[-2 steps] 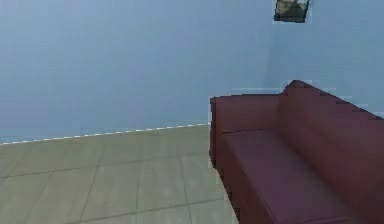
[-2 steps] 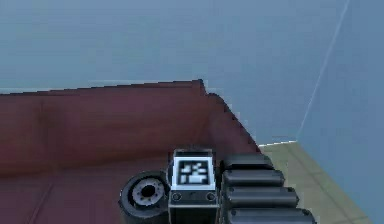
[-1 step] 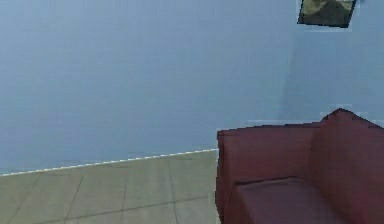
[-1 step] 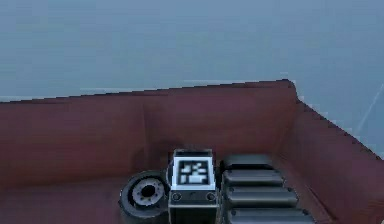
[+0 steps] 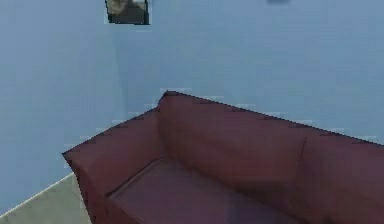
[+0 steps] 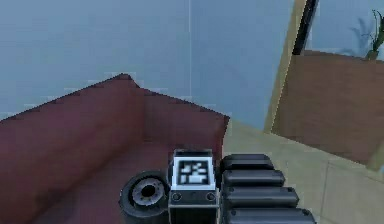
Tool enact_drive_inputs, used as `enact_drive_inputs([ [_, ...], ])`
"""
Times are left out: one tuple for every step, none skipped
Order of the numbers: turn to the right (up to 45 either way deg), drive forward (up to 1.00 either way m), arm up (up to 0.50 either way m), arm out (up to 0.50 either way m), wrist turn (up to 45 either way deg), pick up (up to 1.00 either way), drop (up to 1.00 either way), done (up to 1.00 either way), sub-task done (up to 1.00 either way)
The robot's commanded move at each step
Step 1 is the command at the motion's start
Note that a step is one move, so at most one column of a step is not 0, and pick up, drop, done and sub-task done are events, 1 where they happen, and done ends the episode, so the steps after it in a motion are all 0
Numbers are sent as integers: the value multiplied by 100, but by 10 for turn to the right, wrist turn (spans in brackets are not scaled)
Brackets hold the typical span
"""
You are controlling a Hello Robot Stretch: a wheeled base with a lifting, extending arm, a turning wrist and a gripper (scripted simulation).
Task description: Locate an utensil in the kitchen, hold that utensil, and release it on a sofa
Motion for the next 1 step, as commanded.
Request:
enact_drive_inputs([
  [450, 0, 0, 0, 0, 0, 0, 0, 0],
])
